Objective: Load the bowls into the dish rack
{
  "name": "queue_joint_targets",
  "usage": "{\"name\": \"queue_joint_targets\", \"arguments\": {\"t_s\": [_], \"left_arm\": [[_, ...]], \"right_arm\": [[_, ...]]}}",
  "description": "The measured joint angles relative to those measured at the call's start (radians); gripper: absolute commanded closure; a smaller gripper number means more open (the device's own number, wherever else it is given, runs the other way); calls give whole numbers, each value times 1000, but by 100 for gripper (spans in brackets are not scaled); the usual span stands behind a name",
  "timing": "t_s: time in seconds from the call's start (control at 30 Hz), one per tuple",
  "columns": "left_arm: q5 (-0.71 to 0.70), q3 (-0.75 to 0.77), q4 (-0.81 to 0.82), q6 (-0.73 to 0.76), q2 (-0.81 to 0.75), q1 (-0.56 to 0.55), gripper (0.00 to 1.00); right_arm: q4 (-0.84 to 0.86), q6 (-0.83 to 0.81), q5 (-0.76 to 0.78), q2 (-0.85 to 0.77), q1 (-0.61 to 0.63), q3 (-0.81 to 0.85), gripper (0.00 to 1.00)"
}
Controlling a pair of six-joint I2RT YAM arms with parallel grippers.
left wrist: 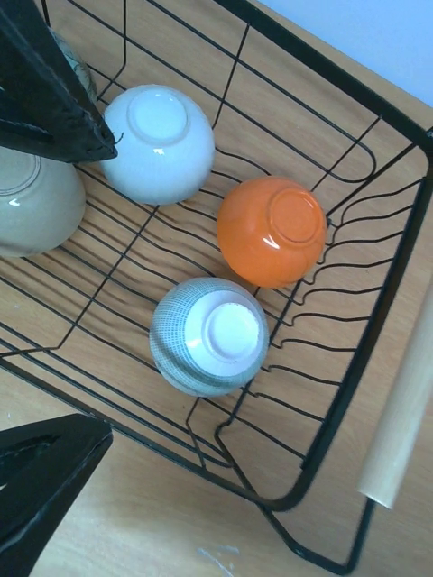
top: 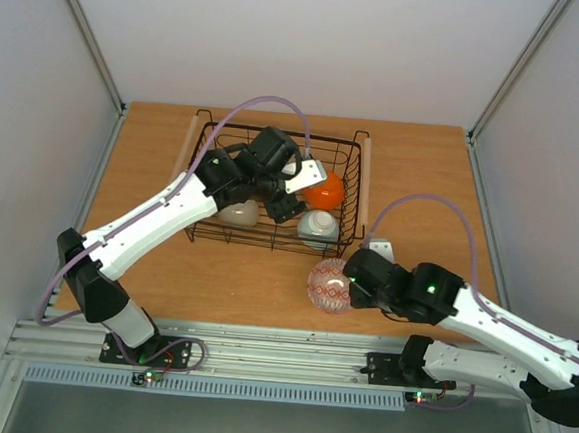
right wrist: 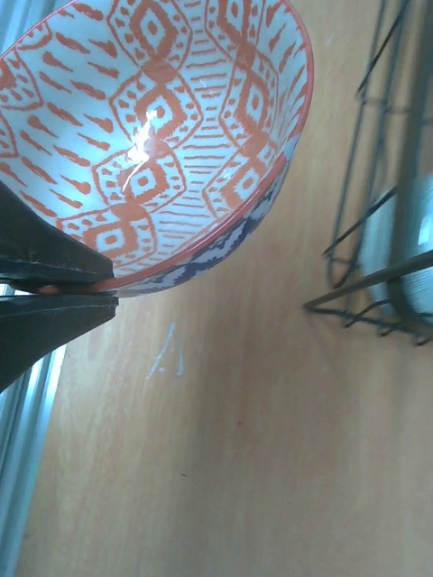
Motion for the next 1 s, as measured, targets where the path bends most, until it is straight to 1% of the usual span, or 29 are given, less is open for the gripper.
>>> {"name": "queue_joint_targets", "arguments": {"t_s": [0.13, 0.23, 0.3, 0.5, 0.63, 0.87, 1.0], "left_arm": [[118, 27, -19, -14, -23, 73, 29], [210, 32, -29, -32, -50, 139, 32], [247, 32, -31, -39, -66, 159, 32], [349, 31, -36, -50, -76, 154, 32], [426, 29, -37, -53, -76, 154, 32], [531, 6, -39, -53, -76, 154, 32], [615, -10, -40, -45, -76, 154, 29]], "right_arm": [[-29, -60, 50, -47, 5, 92, 99], [-40, -94, 106, -47, 6, 138, 99], [-44, -117, 151, -31, 6, 163, 99], [-7, -203, 269, 68, 6, 231, 99], [64, -277, 319, 135, -2, 272, 99], [186, -400, 332, 160, -64, 284, 99], [249, -457, 313, 160, -105, 285, 99]]}}
